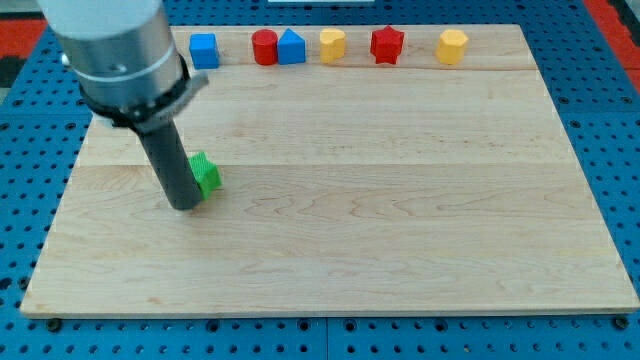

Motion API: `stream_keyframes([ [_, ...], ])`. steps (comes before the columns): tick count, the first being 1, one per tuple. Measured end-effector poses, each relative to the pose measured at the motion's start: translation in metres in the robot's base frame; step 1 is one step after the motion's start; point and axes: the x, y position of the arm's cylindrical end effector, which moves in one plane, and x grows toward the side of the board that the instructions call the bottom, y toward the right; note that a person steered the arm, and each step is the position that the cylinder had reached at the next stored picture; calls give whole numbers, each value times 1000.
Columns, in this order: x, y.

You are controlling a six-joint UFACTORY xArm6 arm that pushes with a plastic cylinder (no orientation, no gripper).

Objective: Push the green circle into the blue cube

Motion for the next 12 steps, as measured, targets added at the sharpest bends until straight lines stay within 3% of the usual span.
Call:
stream_keyframes([
  [1, -31, -1],
  [3, -25, 86],
  [4, -51, 57],
  [6, -21, -5],
  [7, -35, -110],
  [8, -70, -149],
  [10, -213, -138],
  [12, -244, -109],
])
